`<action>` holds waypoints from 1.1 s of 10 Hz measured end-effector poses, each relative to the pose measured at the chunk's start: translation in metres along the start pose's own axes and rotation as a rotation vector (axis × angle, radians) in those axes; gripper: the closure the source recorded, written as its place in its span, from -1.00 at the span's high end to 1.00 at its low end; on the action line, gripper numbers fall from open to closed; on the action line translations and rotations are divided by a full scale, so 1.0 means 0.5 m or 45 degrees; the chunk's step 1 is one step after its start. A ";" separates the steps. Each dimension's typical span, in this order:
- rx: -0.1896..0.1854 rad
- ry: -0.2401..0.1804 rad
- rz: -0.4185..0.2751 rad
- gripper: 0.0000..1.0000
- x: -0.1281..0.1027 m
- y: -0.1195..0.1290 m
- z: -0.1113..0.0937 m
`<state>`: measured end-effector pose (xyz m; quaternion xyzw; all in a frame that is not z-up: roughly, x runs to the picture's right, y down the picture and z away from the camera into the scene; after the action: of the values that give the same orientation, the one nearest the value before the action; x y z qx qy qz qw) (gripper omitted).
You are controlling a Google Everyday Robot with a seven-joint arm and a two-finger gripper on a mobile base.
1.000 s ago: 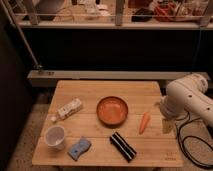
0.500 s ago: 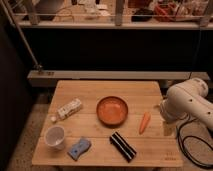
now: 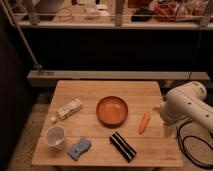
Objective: Drag the pepper across the table
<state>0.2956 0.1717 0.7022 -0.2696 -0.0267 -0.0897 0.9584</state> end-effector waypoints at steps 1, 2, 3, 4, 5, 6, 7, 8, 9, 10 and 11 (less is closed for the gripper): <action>0.004 0.000 -0.019 0.60 0.000 -0.003 0.008; 0.005 0.001 -0.030 0.60 0.000 -0.004 0.011; 0.009 0.003 -0.050 0.60 0.000 -0.005 0.015; 0.012 0.006 -0.070 0.60 0.003 -0.005 0.021; 0.015 0.008 -0.085 0.60 0.005 -0.005 0.026; 0.020 0.012 -0.101 0.60 0.007 -0.007 0.030; 0.026 0.016 -0.136 0.60 0.007 -0.014 0.039; 0.029 0.015 -0.153 0.60 0.007 -0.016 0.044; 0.031 0.018 -0.166 0.60 0.009 -0.016 0.048; 0.035 0.022 -0.178 0.60 0.012 -0.017 0.051; 0.041 0.028 -0.196 0.60 0.016 -0.018 0.057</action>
<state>0.3019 0.1774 0.7319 -0.2503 -0.0382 -0.1657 0.9531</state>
